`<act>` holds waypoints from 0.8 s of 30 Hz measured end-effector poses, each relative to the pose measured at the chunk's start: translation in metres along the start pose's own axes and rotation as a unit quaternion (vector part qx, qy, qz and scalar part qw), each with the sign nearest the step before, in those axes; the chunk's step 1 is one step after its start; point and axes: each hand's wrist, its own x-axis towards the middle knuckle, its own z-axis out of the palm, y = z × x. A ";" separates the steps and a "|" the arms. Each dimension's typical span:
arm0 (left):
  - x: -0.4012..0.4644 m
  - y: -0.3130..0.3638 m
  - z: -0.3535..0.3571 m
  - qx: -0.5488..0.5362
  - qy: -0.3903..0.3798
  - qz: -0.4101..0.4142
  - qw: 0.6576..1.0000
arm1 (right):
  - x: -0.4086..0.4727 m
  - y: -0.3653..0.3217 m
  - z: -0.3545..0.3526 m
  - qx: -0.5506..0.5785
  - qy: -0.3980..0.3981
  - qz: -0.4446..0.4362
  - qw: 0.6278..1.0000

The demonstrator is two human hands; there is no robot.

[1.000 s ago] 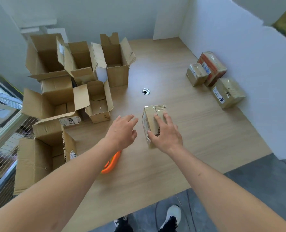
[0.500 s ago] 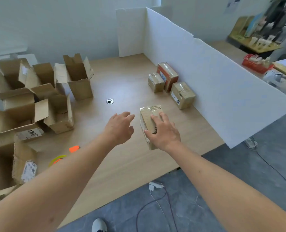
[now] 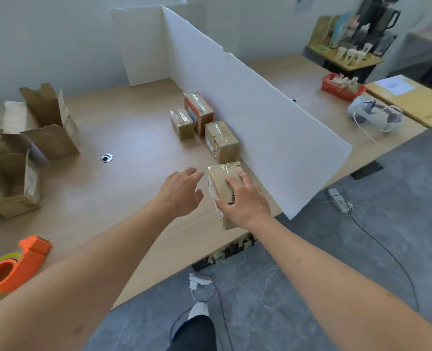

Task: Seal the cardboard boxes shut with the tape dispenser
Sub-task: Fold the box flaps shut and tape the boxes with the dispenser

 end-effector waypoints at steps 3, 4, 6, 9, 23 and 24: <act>0.035 0.012 0.012 -0.004 -0.022 -0.008 1.000 | 0.025 0.023 0.002 -0.007 -0.008 0.000 1.000; 0.047 0.015 0.017 -0.007 -0.029 -0.011 0.999 | 0.036 0.030 0.002 -0.010 -0.010 0.000 1.000; 0.073 0.019 0.026 -0.011 -0.039 -0.014 0.999 | 0.060 0.044 0.001 -0.013 -0.016 0.009 1.000; 0.106 0.025 0.038 -0.016 -0.057 -0.015 0.998 | 0.093 0.062 0.002 -0.021 -0.028 0.021 0.999; 0.211 0.051 0.079 -0.039 -0.087 -0.106 0.990 | 0.202 0.129 0.034 0.005 -0.082 0.015 0.996; 0.215 0.054 0.084 -0.043 -0.085 -0.121 0.988 | 0.207 0.134 0.039 0.005 -0.085 0.009 0.996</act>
